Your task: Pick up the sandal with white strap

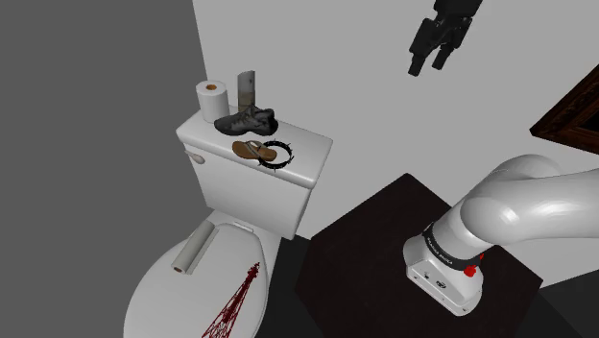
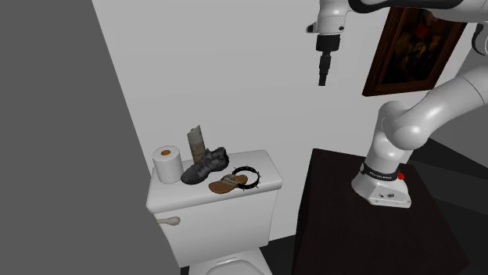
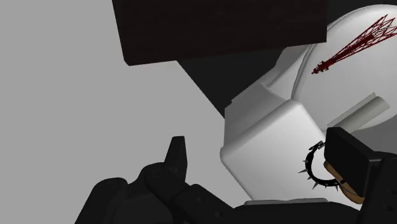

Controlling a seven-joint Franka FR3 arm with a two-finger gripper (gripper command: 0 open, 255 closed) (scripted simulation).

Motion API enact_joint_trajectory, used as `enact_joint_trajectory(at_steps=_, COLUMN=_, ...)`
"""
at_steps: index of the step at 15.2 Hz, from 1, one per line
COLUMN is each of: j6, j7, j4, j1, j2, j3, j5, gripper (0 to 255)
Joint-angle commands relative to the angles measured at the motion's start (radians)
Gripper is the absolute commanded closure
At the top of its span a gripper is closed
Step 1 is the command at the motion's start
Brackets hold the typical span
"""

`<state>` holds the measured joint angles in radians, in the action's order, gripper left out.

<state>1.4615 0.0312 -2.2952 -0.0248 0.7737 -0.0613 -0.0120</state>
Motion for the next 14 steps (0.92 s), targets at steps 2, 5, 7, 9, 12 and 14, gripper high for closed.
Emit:
enact_joint_trajectory(at_steps=2, j6=0.032, j7=-0.006, j4=-0.013, j1=0.007, j2=-0.014, j3=0.01, j5=0.007, gripper=0)
enact_joint_trajectory(at_steps=5, j6=0.128, j7=-0.024, j4=-0.047, j1=0.028, j2=-0.064, j3=0.041, j5=0.027, gripper=0)
enact_joint_trajectory(at_steps=7, j6=0.191, j7=-0.035, j4=-0.062, j1=0.042, j2=-0.104, j3=0.062, j5=0.039, gripper=0)
enact_joint_trajectory(at_steps=9, j6=0.254, j7=-0.046, j4=-0.073, j1=0.055, j2=-0.148, j3=0.083, j5=0.05, gripper=0)
enact_joint_trajectory(at_steps=12, j6=0.347, j7=-0.063, j4=-0.079, j1=0.074, j2=-0.222, j3=0.114, j5=0.062, gripper=0)
enact_joint_trajectory(at_steps=14, j6=0.407, j7=-0.074, j4=-0.076, j1=0.086, j2=-0.275, j3=0.134, j5=0.068, gripper=0)
